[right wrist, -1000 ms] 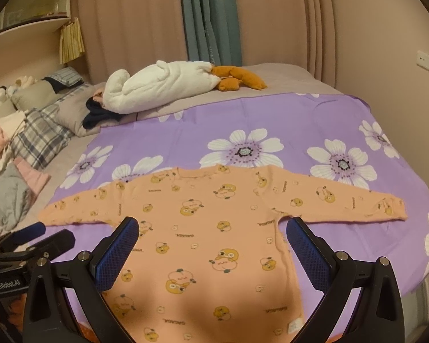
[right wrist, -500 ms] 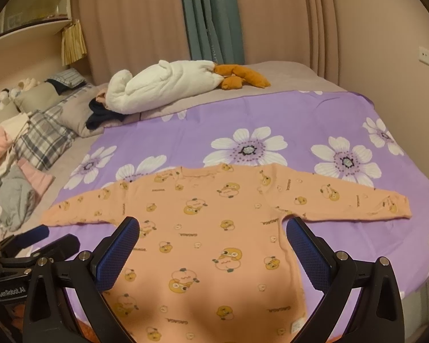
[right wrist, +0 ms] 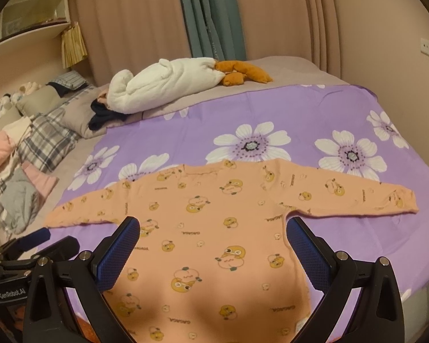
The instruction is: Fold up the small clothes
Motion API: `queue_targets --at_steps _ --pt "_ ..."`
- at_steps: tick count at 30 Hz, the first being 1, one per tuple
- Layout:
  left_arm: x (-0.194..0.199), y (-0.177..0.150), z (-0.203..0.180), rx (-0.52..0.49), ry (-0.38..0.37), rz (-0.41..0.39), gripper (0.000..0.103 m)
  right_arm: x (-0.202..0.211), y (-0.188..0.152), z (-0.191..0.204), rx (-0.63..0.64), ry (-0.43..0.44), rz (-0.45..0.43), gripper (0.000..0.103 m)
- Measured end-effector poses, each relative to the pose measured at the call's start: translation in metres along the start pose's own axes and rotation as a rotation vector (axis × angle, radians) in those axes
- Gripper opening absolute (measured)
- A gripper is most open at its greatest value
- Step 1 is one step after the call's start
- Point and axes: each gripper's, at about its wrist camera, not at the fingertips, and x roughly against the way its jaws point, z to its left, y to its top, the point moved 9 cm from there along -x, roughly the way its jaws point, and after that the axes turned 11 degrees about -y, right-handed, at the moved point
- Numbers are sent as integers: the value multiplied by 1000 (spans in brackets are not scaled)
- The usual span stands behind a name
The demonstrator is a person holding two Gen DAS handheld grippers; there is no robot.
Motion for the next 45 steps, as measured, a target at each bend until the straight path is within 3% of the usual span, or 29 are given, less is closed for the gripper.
queue_targets --at_steps 36,45 --pt "-16 -13 4 36 -19 67 103 -5 6 -12 -58 10 11 101" --pt "-27 -16 7 57 -31 99 102 -11 21 -44 -146 7 0 91"
